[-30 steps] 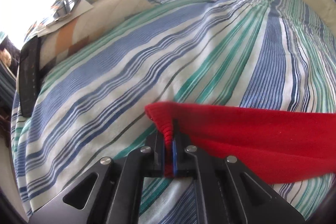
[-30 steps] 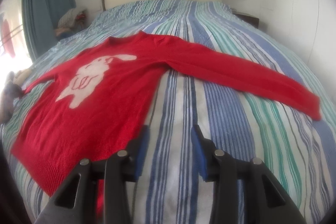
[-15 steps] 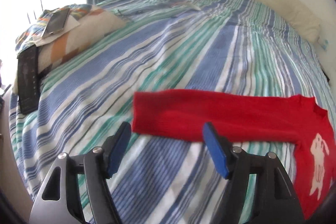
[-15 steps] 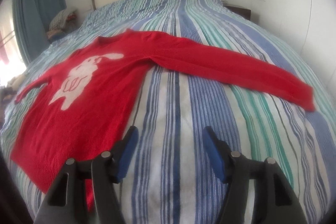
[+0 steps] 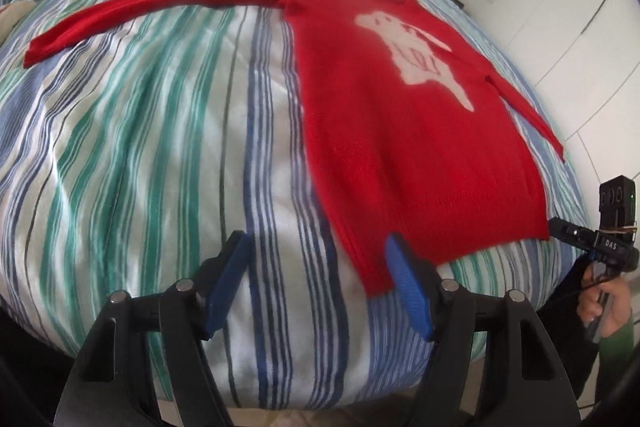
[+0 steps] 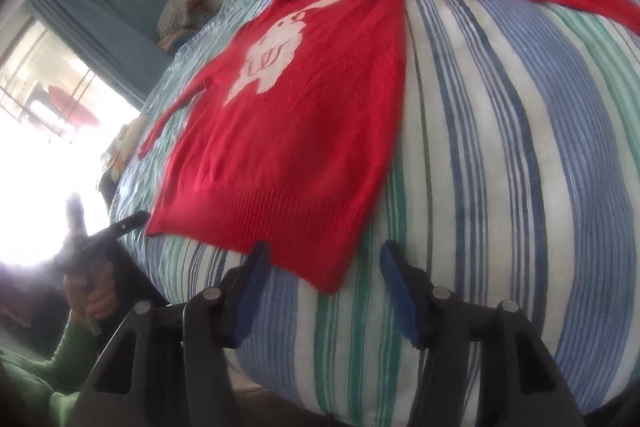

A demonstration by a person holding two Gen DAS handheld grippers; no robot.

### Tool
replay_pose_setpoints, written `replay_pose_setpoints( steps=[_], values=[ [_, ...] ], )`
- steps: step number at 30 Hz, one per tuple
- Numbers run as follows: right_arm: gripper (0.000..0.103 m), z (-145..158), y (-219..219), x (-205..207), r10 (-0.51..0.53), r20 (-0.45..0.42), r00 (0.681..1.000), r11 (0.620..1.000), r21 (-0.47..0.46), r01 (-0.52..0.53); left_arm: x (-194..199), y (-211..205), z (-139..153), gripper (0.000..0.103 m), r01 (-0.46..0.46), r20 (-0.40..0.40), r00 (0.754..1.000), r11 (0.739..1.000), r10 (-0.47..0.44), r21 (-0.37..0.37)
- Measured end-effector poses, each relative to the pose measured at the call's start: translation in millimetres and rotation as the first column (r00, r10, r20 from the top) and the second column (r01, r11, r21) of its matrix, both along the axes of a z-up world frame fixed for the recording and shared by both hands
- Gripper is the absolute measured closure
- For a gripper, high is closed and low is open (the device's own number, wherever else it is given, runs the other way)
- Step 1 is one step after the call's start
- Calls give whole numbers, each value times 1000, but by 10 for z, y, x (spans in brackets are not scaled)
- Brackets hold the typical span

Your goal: Fold small clothes

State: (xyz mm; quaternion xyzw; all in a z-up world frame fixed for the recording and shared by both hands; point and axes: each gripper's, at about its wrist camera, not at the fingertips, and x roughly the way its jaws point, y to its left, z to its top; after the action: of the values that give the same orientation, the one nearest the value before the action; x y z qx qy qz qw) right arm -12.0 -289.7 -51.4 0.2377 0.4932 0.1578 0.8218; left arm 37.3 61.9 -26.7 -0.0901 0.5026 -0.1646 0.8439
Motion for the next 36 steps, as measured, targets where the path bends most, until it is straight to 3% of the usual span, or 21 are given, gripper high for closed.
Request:
replay_pose_setpoints(
  steps=[1,2,3,4,5,7,12,17,20,22,24,26,31,36],
  values=[
    [50,-31,2,22,-3,2,1000,1000,23,3,26,-11,-11,39,3,-7,1000,1000,-3,-5],
    [58,-61,20,39,-5,8,1000,999,33,5,54,-29,-27,55,10,-18,1000,1000,-10,-5],
    [66,-91,26,63,-13,6,1000,999,30,13,54,-29,-58,81,16,-30,999,1000,-15,1],
    [92,-115,17,90,-26,-1,1000,999,25,26,65,-34,-85,97,21,-45,999,1000,-21,-5],
    [99,-132,2,94,-38,-7,999,999,30,38,67,-28,-105,101,24,-63,998,999,-25,-23],
    [99,-121,-32,74,-55,-10,998,998,29,55,7,-25,-59,102,18,-44,999,1000,-19,-21],
    [99,26,-61,-111,-77,-17,997,992,-103,75,-100,-49,-71,103,14,-33,999,998,-12,63],
    [100,-183,-31,-46,-77,-40,996,986,-150,71,-40,-170,-152,103,15,-23,1000,993,-12,117],
    [98,-115,27,-63,-63,3,998,977,-203,62,-109,-194,-93,100,24,6,1000,989,-26,149],
    [89,-86,18,-111,-54,19,998,981,-188,57,-147,-156,-15,85,18,13,1000,991,-20,135],
    [74,-37,-28,-166,-57,27,998,984,-169,61,-170,-80,124,35,-17,54,998,993,11,118],
    [59,94,-83,-259,-77,70,995,976,-201,90,-155,37,289,18,-73,122,991,991,59,111],
    [41,456,-319,-156,-146,239,960,912,-343,224,353,250,458,17,-170,176,972,982,154,82],
    [41,451,-585,328,-255,306,917,868,-347,357,995,352,270,16,-244,116,966,966,233,91]
  ],
)
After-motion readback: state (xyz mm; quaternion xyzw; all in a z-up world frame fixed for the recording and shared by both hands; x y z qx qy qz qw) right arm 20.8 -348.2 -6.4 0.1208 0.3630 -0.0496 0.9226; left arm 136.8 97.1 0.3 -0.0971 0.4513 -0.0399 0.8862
